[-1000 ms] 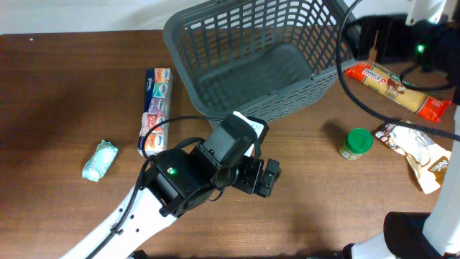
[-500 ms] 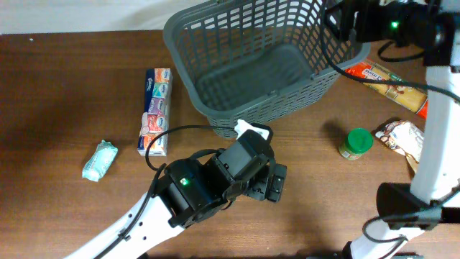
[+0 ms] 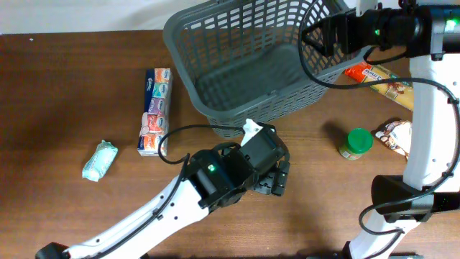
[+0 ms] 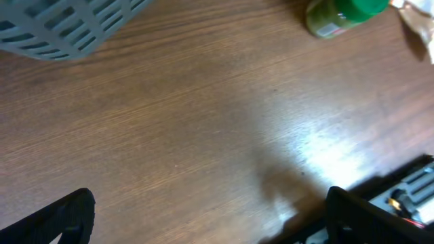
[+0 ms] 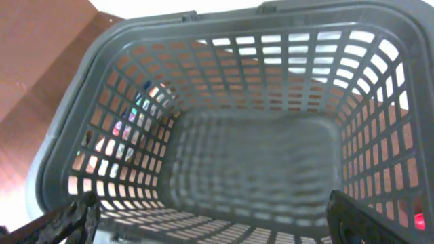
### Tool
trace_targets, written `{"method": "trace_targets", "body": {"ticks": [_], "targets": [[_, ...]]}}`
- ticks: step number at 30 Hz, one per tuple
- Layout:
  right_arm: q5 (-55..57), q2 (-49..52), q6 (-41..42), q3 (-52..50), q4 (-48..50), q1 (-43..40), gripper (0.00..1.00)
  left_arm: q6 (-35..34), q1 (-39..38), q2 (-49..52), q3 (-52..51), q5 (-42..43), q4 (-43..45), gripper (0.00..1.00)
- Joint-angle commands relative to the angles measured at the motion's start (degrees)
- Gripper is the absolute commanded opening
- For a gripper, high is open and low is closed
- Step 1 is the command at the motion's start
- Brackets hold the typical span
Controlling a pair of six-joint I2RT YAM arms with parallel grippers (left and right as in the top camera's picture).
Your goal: Pack container
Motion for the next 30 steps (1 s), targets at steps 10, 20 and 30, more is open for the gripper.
{"method": "trace_targets", "body": {"ticks": [10,20,30], "targets": [[3.17,2.99,-3.26,0.55,-3.98,0.22,0.99,1.44,-0.11,-0.04,2.21,-5.57,-1.18,0.99],[3.19,3.56,-3.26,0.52,-2.27,0.22,0.99,1.44,-0.11,-0.04,2.21,-5.64,-0.79,0.99],[3.17,7.74,-2.99,0.52,-0.33,0.22,0.99,1.42,-0.13,-0.04,2.21,-5.57,1.97,1.0]]}}
